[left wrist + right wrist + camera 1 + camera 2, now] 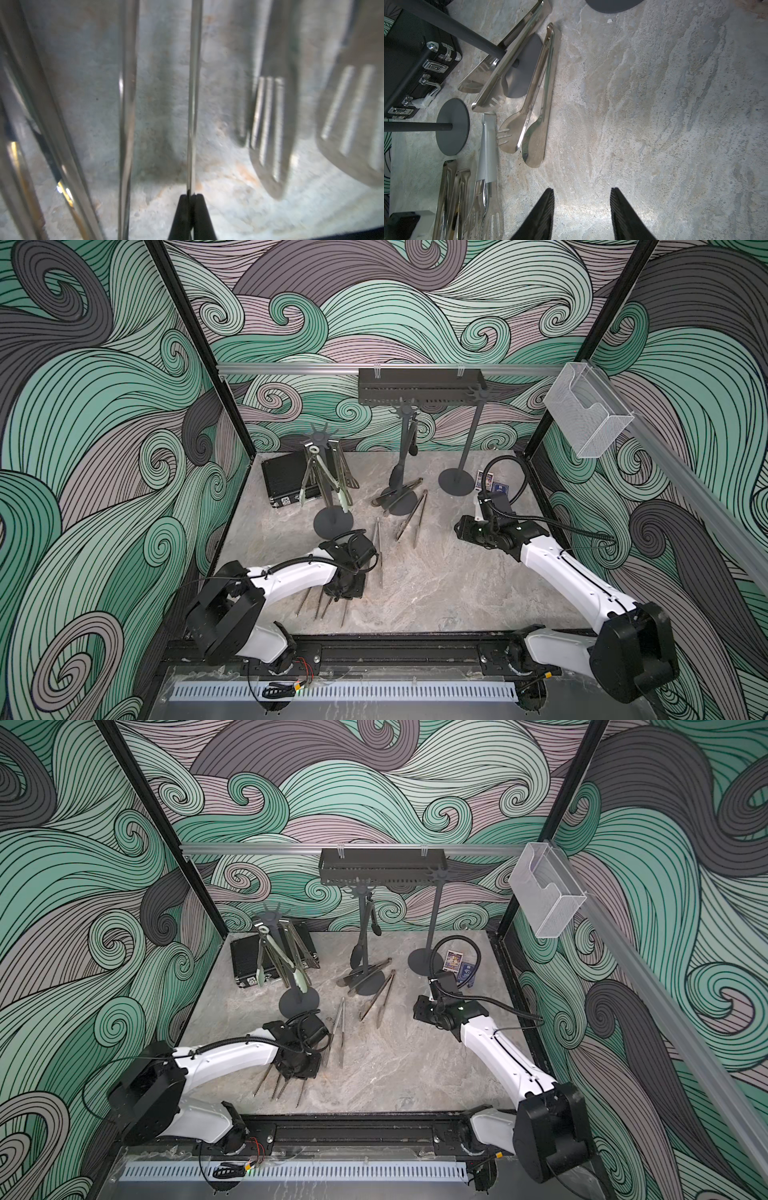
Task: Hang food tongs on kitchen utensil racks
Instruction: Pick up the food tongs from the center of the board.
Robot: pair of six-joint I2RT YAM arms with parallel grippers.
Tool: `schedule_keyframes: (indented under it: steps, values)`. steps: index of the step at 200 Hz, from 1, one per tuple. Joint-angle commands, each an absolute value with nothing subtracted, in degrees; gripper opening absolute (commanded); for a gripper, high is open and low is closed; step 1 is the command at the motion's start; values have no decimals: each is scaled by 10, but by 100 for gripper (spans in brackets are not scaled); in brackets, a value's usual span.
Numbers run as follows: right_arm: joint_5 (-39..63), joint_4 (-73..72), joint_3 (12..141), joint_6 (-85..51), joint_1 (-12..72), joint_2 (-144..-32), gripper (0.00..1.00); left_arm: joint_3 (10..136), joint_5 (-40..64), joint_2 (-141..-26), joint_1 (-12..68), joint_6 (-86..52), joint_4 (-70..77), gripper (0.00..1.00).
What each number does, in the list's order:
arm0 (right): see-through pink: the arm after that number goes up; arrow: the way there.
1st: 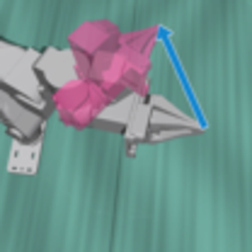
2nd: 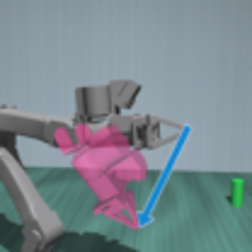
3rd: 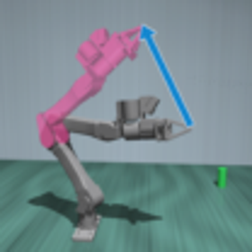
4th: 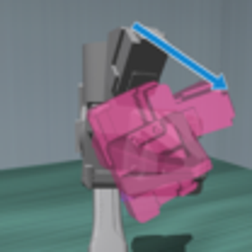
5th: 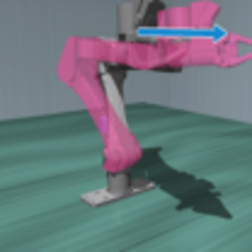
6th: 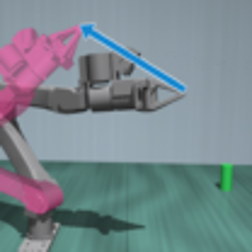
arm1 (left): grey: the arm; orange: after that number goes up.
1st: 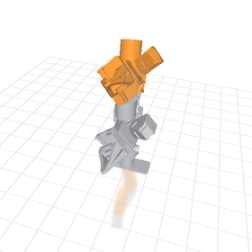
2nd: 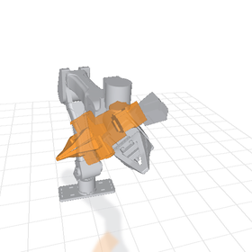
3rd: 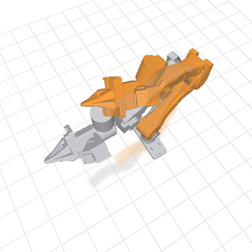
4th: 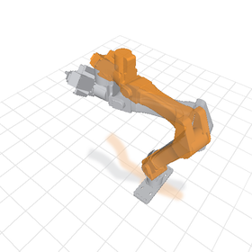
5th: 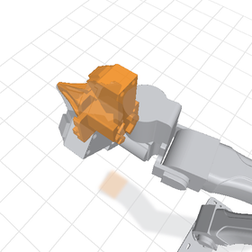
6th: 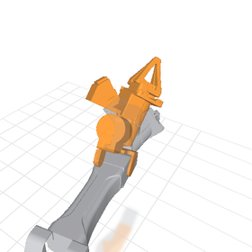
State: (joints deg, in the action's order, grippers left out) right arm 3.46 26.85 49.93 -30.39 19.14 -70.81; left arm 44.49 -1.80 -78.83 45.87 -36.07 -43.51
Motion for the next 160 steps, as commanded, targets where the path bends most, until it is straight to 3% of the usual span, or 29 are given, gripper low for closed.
schedule_keyframes:
  steps: [1, 82, 160]
  values:
    - [30, 277, 500, -293, 187, -689, 47, 486, -65, -726, 475, -381, -498, 0]
    - [92, 285, 525, -202, 113, -618, 46, 619, -20, -587, 492, -214, -453, 0]
    - [157, 279, 528, -193, 60, -635, 45, 843, -86, -727, 493, -42, -403, 0]
